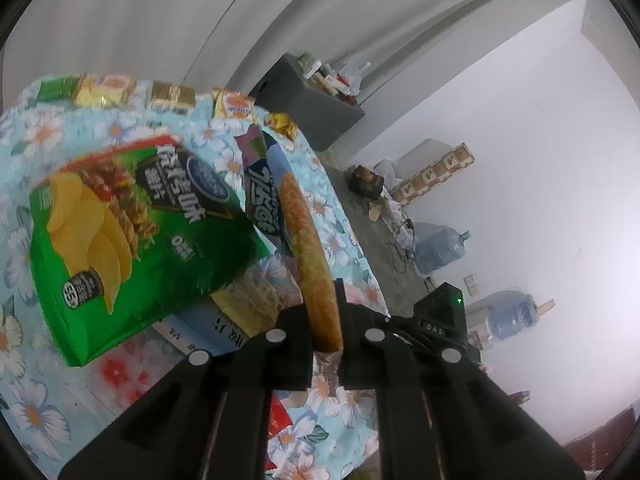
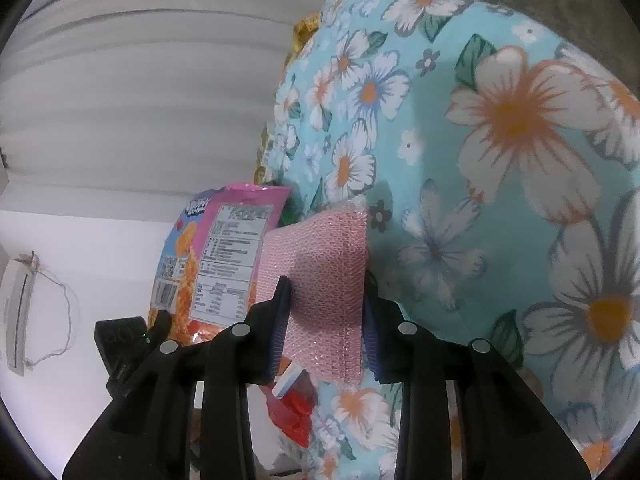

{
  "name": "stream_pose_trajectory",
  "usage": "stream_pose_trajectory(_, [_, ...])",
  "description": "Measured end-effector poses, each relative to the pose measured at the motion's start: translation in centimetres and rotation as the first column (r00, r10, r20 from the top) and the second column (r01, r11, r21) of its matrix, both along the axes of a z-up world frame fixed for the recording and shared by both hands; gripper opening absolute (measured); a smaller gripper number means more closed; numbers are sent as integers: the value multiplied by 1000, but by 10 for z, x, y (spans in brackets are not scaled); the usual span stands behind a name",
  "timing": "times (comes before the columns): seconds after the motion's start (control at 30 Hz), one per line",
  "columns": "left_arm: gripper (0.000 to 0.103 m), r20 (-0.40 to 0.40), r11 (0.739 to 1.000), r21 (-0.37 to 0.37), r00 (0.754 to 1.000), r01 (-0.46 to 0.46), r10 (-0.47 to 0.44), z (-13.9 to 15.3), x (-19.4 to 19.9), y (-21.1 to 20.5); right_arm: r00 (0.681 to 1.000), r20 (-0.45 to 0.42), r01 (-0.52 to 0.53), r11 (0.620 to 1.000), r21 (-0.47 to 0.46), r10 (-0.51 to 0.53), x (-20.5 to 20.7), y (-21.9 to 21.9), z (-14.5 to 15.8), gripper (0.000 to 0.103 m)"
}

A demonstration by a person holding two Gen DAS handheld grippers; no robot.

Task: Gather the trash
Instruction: 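Grasp the orange snack bag with left tool while right tool holds the sponge, then carry snack bag and sponge over the blue wastebasket and open both tools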

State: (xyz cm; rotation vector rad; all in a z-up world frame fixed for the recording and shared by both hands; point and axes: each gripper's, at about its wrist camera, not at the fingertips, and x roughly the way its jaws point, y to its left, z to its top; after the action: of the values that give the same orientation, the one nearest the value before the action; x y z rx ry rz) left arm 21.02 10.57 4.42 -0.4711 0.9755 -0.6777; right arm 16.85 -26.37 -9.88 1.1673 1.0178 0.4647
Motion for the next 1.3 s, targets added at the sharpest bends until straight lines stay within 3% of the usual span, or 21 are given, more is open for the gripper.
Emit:
stream_pose_trajectory(0.3, [6,122,1000,21,992,10,-13,25,-13,-8,998,20,51,998,20,-52,-19,-29,6,30])
stream_pose_trajectory(0.63, [6,249,997,67,966,47,-62,52,-34,-32,991,67,115,992,44,-117,-50,-63,21,30])
stream_pose_trajectory(1.0, [6,318,986,119,937,114,-147,60,-54,-77,973,93,207,976,70,-213,-69,-82,23,30])
stream_pose_trajectory(1.3, [6,334,961,164,904,224,-268,57,-67,-139,939,98,321,942,96,-330,-98,-117,15,30])
